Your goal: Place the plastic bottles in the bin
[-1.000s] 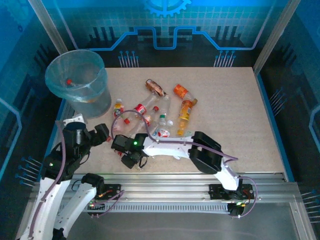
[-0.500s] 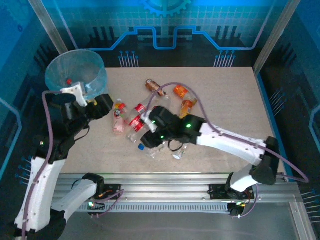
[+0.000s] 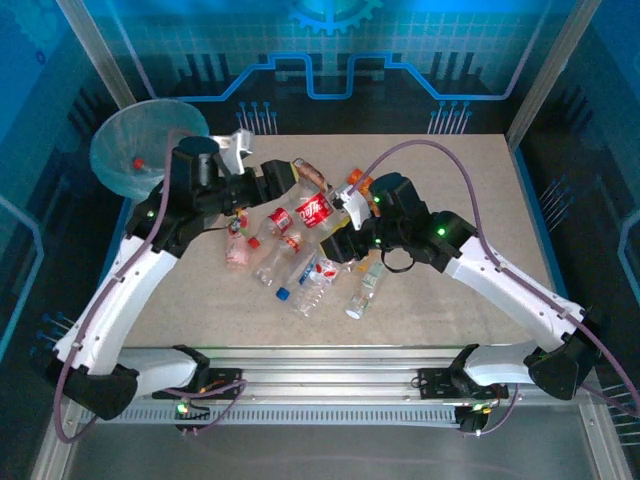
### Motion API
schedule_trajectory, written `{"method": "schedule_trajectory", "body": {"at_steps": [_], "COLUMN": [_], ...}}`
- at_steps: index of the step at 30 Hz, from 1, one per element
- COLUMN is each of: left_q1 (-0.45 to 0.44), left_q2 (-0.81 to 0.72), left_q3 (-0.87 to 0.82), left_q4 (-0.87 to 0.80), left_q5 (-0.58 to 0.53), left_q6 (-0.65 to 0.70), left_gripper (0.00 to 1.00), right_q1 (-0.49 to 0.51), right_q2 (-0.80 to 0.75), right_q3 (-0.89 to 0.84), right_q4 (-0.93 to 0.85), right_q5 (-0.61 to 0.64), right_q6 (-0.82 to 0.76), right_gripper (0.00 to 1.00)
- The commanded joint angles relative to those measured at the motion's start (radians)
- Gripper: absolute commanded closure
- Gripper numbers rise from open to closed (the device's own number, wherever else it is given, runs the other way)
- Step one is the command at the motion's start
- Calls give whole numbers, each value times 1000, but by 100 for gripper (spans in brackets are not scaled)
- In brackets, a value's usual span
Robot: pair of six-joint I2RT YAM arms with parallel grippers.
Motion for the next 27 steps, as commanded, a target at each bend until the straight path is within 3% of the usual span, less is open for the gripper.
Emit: {"method": "schedule_trajectory", "body": {"at_steps": [1, 9, 16, 21, 24, 27], "left_q1": [-15, -19, -23, -24, -25, -25], "left_q2": [11, 24, 17, 8, 5, 4], "left_q3": [31, 37, 40, 36, 34, 39], "left_q4": [33, 42, 17, 15, 15, 11], "left_q5": [-13, -31, -30, -38, -44, -54], "left_q6": [-5, -6, 10, 13, 13, 16], "left_gripper": [28, 56, 59, 52, 60, 78], "right_q1": [-16, -16, -20, -21, -25, -25], "right_q2": [-30, -27, -24, -18, -9, 0], "right_q3": [-21, -29, -33, -34, -26, -15], "right_q4": [47, 48, 70, 87, 86, 83], "right_q5": [-151, -182, -155, -153, -153, -164], "right_q6": [-45, -53, -27, -9, -4, -1], "right_gripper": [48, 47, 47, 47, 47, 46]}}
